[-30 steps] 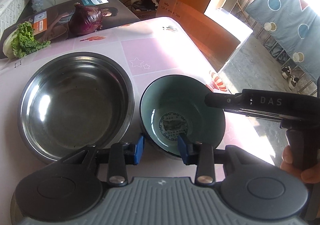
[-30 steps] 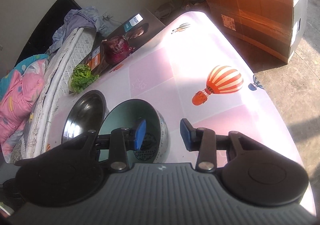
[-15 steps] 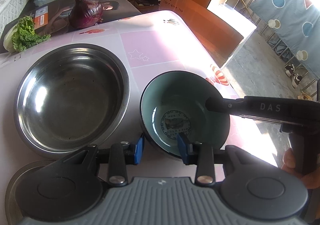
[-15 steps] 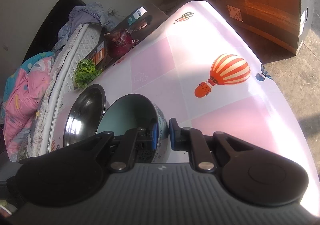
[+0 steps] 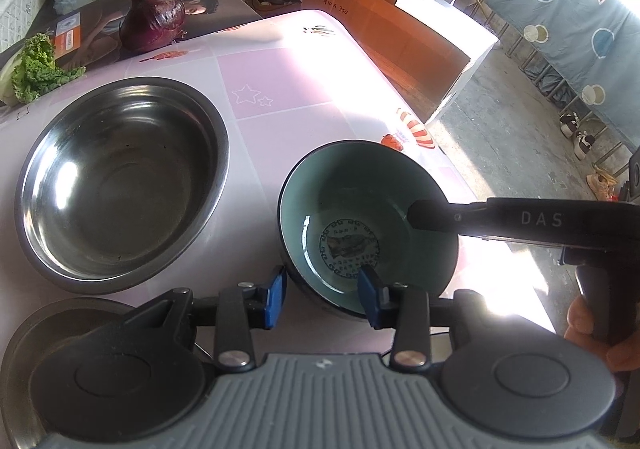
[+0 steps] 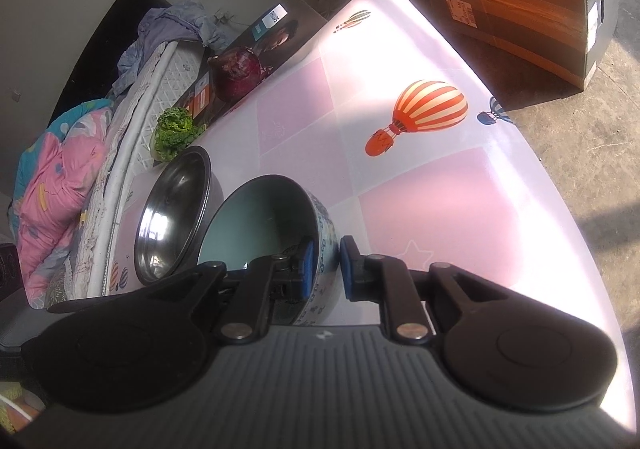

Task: Organize plates and bowls
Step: 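Lift the green bowl with the right tool into the steel bowl held by the left tool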

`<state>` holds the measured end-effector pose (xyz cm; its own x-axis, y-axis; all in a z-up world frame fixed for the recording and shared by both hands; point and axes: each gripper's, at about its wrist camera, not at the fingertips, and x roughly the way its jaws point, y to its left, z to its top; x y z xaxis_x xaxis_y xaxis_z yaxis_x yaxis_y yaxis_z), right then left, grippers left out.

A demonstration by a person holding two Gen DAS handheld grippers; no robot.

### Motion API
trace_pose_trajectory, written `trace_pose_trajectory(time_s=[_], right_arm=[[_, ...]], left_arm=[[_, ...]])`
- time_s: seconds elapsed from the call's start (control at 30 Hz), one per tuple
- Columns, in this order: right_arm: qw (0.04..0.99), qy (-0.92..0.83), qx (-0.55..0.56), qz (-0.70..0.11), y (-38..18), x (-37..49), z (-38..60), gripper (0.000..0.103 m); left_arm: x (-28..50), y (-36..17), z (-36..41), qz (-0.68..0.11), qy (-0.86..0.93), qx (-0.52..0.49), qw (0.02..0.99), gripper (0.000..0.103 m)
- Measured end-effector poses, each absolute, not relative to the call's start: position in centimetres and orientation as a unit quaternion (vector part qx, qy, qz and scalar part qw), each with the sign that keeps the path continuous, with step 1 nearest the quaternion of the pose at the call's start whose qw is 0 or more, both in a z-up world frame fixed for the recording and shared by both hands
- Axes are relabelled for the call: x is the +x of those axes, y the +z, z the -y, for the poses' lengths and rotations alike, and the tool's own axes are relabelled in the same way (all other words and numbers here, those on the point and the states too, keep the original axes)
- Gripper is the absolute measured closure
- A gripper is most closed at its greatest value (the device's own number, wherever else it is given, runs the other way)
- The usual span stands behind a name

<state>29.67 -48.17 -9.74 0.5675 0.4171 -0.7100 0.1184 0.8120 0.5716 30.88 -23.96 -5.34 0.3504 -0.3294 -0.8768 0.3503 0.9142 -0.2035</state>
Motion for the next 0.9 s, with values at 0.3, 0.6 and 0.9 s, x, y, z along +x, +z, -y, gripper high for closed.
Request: trace_pose_trajectory(time_s=[0.3,0.6,0.9], right_arm=[[0.819,0.090,0.316,-0.469,-11.5,30.6,48.1,0.083],[0.814,0.092,0.326,-0.471,-12.2,30.8,47.7,0.083],[0.819,0.090,0.325,-0.463,-12.1,30.5,47.9,0.083]], left_arm=[[31.9,-6.5,25.0,-0.536,-0.192,0.019,0.822,0.064],[32.0,-7.2,25.3,-0.538,-0.187,0.021,0.822,0.066],[31.9,-7.1,25.4,-0.535,-0.191,0.024,0.822,0.066]])
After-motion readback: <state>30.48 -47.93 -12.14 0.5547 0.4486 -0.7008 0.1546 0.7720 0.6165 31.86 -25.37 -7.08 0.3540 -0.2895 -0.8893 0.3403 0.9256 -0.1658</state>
